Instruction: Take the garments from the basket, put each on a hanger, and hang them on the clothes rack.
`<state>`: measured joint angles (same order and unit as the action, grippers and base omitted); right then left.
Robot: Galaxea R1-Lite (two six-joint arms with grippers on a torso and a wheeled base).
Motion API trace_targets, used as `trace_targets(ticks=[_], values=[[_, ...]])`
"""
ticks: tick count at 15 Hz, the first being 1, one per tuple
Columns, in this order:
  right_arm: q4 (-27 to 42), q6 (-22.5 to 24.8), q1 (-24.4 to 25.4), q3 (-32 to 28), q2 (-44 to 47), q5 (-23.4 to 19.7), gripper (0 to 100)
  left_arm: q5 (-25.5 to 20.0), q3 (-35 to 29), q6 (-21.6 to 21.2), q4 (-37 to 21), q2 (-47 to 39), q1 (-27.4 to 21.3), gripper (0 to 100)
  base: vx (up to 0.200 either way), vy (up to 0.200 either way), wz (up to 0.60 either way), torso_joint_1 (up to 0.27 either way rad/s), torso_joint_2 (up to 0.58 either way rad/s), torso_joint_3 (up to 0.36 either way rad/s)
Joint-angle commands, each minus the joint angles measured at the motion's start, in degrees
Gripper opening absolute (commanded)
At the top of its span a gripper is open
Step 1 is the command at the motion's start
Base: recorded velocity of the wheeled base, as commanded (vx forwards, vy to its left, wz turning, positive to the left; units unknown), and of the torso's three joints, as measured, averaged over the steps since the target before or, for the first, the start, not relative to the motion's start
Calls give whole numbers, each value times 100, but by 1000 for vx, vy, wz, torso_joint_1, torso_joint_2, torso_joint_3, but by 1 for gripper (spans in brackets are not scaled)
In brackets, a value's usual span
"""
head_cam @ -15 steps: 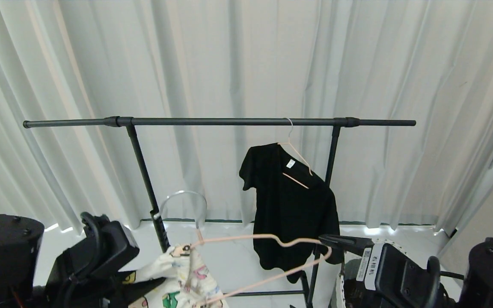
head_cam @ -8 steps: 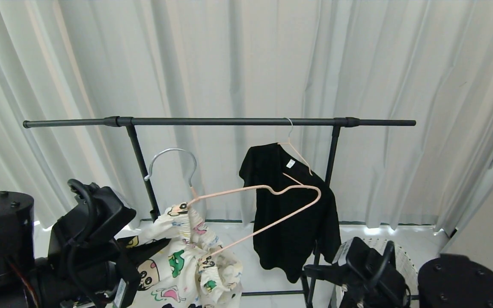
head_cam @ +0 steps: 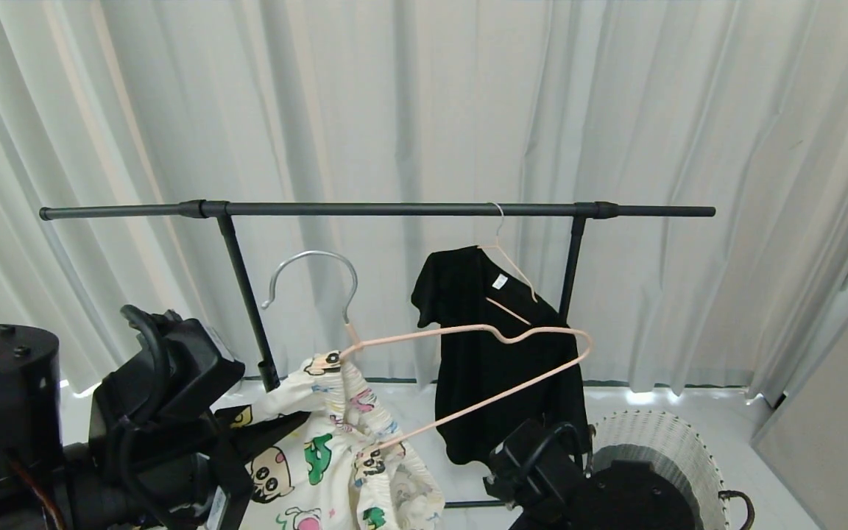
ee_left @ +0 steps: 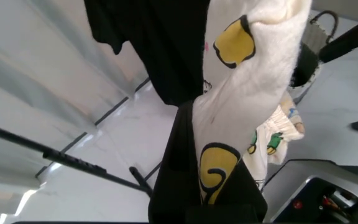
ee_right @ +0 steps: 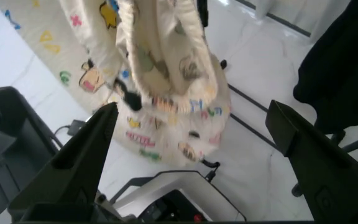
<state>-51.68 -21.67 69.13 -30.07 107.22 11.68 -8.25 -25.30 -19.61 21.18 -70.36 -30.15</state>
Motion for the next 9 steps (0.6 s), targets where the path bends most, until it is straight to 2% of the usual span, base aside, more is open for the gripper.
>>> trace_targets(ticks=[1, 7, 9], values=[[0, -3, 21, -201, 344, 107, 100, -1, -2, 2, 1, 40, -149, 0, 0, 0, 0, 0, 0, 0], [0, -126, -330, -201, 440, 282, 100, 8, -19, -25, 1, 93, -176, 0, 0, 0, 0, 0, 0, 0], [0, -100, -339, -227, 625, 581, 100, -1, -28, -16, 1, 93, -211, 0, 0, 0, 0, 0, 0, 0]])
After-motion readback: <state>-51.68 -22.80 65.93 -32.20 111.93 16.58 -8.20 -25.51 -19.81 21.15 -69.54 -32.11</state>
